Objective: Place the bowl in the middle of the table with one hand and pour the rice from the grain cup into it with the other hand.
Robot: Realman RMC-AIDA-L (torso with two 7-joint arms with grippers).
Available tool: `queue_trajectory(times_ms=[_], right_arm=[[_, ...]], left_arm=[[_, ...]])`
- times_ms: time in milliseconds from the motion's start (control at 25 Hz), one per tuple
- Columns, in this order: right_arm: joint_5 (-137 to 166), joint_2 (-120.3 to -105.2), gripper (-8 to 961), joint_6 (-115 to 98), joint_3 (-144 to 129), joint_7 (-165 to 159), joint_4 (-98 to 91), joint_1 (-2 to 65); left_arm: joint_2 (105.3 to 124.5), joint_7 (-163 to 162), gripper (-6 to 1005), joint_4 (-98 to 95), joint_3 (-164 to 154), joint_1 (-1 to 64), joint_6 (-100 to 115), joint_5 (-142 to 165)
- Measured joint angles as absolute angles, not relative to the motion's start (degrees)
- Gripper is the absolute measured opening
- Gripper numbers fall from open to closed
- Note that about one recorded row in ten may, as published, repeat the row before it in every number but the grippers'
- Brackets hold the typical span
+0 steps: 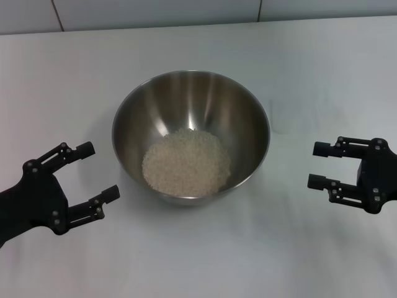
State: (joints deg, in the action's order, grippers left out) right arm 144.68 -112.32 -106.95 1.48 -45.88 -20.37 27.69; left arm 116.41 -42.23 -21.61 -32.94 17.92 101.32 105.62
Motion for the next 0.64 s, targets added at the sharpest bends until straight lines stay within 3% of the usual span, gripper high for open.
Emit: queue_trajectory(times_ms=[280,640], right_arm=[[144.6,-112.76,589,-106.5,1.4,-45.7,-20.4,27.9],[144.7,-114.93,589,-105.3,1.4,-43.0,-20.6,29.3]], left_arm=[[116.37,-42.3,860,-21.6,-33.0,18.3,101.3,105.8],[116.84,-42.4,860,-21.6,-33.0,19.3,101.0,107.9]])
